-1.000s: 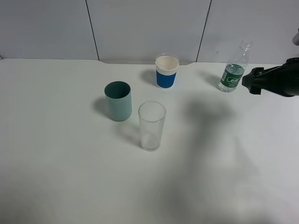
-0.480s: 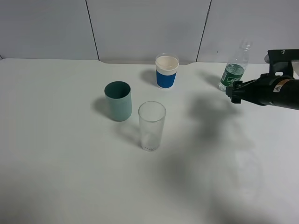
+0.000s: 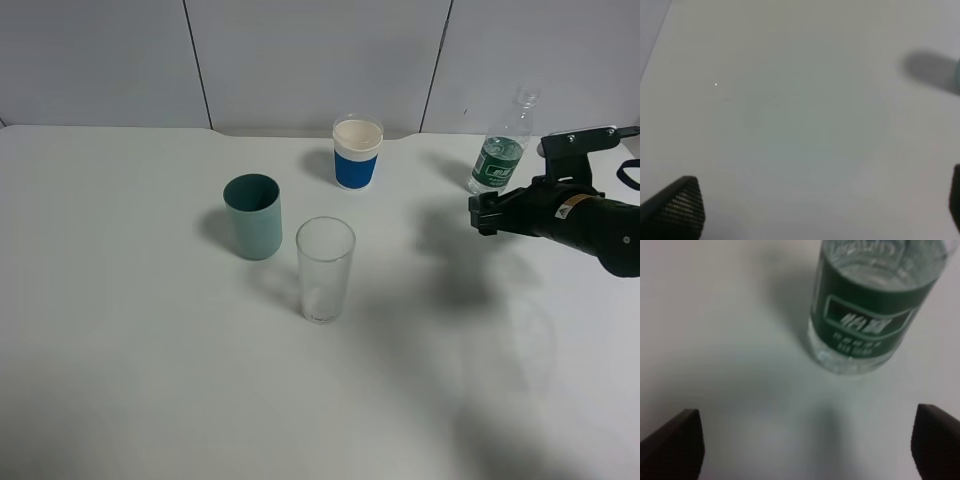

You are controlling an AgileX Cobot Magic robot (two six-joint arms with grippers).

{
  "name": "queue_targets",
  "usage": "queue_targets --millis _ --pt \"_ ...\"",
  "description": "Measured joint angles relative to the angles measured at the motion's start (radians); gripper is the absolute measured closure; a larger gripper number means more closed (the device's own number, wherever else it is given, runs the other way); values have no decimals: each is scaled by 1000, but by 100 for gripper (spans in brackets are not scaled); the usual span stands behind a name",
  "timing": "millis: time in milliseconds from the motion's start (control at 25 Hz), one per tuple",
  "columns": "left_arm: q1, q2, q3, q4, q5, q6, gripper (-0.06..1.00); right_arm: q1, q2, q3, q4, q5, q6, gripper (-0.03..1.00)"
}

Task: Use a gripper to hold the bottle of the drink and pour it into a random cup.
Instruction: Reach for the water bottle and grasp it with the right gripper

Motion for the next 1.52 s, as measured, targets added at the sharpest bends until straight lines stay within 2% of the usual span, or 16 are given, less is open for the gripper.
queue_targets --millis 640,880,1200,1360,1520 --pt "0 0 0 0 0 0 -5 -18 29 0 55 -324 -15 15" --pt "0 0 0 0 0 0 -5 -26 100 -1 114 -343 -18 15" --pt "0 0 0 0 0 0 -5 -48 129 -5 117 -380 -62 15" --pt "0 0 0 0 0 0 -5 -59 129 -39 118 -355 -63 15" --pt "0 0 0 0 0 0 -5 -59 130 -99 102 -270 -64 15"
